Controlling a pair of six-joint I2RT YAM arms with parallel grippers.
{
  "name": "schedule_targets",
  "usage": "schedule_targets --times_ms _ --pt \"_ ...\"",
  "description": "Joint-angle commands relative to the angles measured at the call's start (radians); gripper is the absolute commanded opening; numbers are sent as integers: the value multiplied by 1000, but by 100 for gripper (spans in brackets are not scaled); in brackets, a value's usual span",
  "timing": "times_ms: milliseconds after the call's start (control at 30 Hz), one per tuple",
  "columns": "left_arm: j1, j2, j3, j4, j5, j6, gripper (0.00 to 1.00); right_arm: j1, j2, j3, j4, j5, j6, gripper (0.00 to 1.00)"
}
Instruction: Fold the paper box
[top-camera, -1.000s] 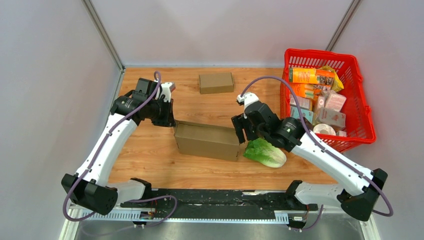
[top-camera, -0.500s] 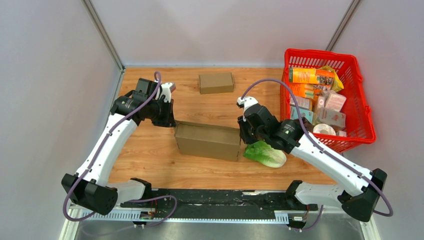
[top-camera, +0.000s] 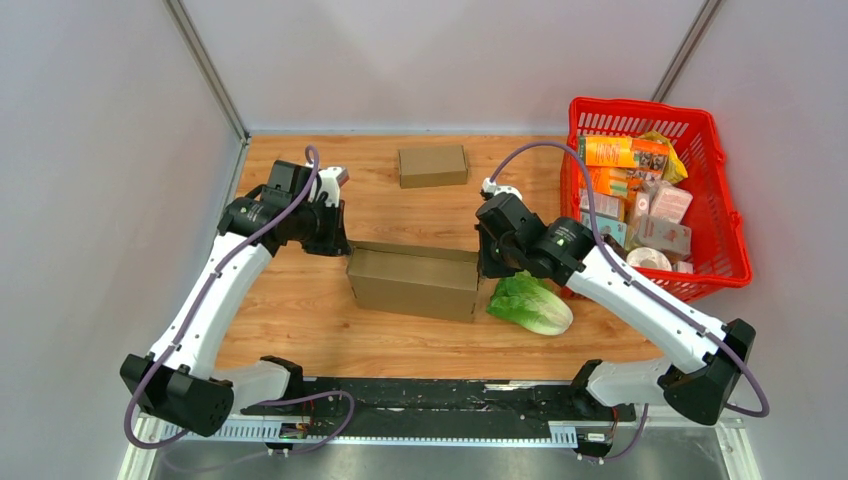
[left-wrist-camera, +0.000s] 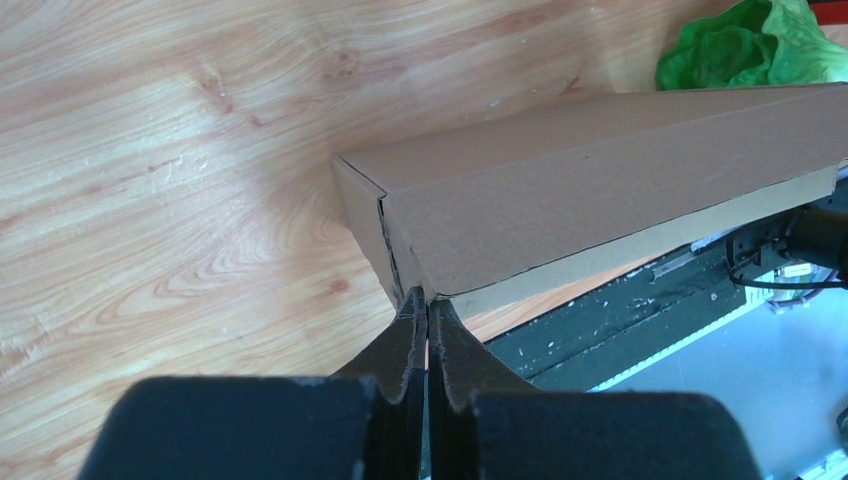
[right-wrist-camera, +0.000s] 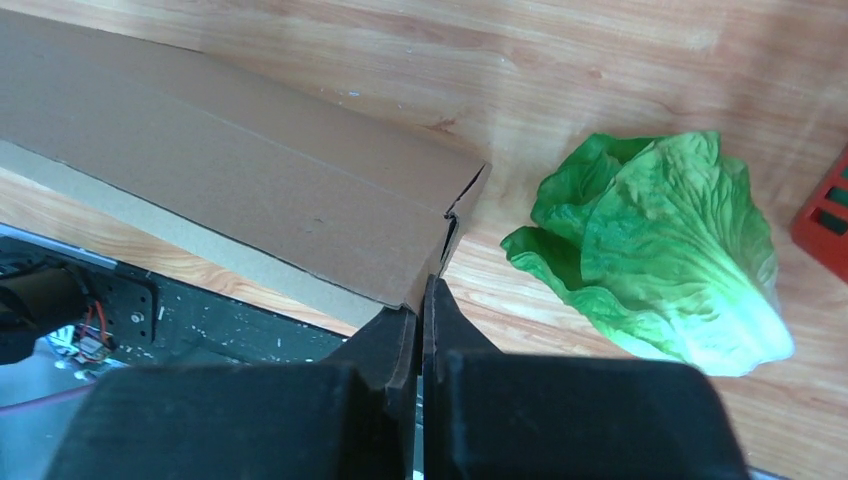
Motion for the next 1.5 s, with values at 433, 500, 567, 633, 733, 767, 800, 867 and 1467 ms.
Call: schedule_targets --times_ms 433,500,567,633,733,767,800,867,1467 --pt "-8 -38 -38 48 69 -12 0 4 28 -24 90 37 160 0" --pt "-6 -39 -41 45 68 -12 0 13 44 -12 58 84 138 0" --pt "-6 -41 -42 45 68 -10 0 23 48 -9 42 123 124 0" --pt "-6 -44 -42 45 66 -10 0 30 40 -17 54 127 95 0" --pt "-6 -46 -38 39 63 -7 0 33 28 -21 56 146 81 0" --pt "-6 -49 -38 40 63 -9 0 39 23 -27 63 156 72 0" --pt "-6 -49 -39 40 63 -10 0 42 17 -47 82 161 69 0" --pt "-6 -62 -53 49 63 -13 0 72 0 -70 105 201 54 0" --pt "-8 -348 -345 279 9 -124 0 53 -308 -204 243 -61 21 69"
